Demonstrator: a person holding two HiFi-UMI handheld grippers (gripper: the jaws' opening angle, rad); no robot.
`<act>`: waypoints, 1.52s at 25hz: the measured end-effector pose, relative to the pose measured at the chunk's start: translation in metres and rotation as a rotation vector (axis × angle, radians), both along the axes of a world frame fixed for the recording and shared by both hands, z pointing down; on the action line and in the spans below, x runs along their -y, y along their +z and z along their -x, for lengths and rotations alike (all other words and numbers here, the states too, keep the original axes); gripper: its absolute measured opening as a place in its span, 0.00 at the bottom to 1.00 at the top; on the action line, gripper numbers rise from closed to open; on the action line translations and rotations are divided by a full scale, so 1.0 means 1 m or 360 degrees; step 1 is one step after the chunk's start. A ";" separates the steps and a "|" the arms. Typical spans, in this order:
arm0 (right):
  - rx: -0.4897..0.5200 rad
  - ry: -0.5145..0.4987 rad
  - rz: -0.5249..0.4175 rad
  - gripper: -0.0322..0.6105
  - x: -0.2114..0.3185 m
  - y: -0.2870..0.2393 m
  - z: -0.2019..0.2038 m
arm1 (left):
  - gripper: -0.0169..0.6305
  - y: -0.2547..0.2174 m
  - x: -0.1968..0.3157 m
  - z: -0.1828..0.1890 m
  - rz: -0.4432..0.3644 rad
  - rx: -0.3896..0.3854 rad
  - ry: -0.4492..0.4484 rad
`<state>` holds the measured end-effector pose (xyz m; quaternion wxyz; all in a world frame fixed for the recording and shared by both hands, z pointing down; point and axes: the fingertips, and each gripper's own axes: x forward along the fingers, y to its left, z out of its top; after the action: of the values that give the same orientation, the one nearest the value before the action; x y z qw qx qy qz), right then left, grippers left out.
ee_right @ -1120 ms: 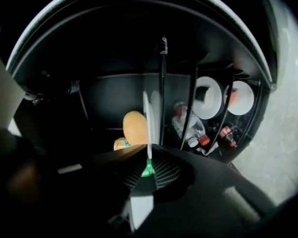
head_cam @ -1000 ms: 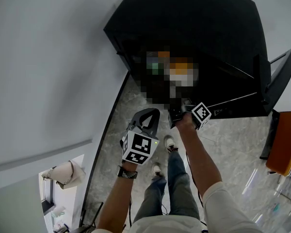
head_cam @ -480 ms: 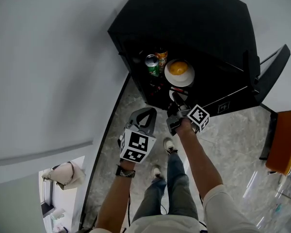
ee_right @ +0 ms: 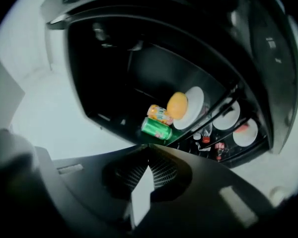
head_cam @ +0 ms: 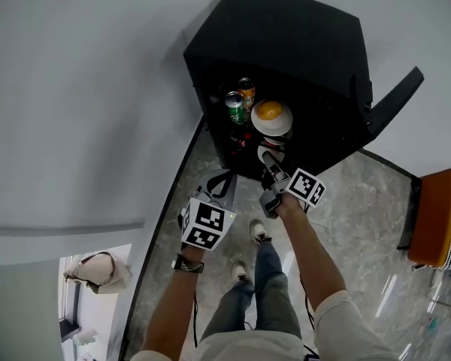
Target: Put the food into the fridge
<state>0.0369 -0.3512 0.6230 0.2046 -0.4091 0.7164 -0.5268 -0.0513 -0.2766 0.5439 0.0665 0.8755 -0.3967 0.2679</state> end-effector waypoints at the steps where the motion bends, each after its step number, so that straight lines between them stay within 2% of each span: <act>1: -0.0046 -0.0019 -0.0025 0.05 -0.007 -0.007 -0.001 | 0.03 -0.004 -0.004 0.000 -0.0010 0.0005 0.0007; 12: -0.0432 -0.0139 -0.0256 0.05 -0.063 -0.083 -0.020 | 0.03 -0.052 -0.036 -0.008 -0.0072 -0.0058 0.0048; 20: -0.0574 -0.0185 -0.0329 0.05 -0.101 -0.129 -0.027 | 0.03 -0.087 -0.057 -0.008 -0.0118 -0.0120 0.0031; 25: -0.0577 -0.0200 -0.0386 0.05 -0.129 -0.167 -0.027 | 0.03 -0.108 -0.081 -0.003 -0.0129 -0.0152 0.0003; 29: -0.0648 -0.0210 -0.0479 0.05 -0.149 -0.201 -0.027 | 0.03 -0.128 -0.097 0.002 -0.0180 -0.0152 -0.0010; 38: -0.0946 -0.0207 -0.0779 0.05 -0.195 -0.287 -0.036 | 0.03 -0.187 -0.128 0.001 -0.0349 -0.0167 0.0014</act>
<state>0.0730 -0.1558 0.3362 0.0459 -0.4367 0.8734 -0.2107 -0.0518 -0.1490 0.3568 -0.0099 0.8920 -0.4158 0.1770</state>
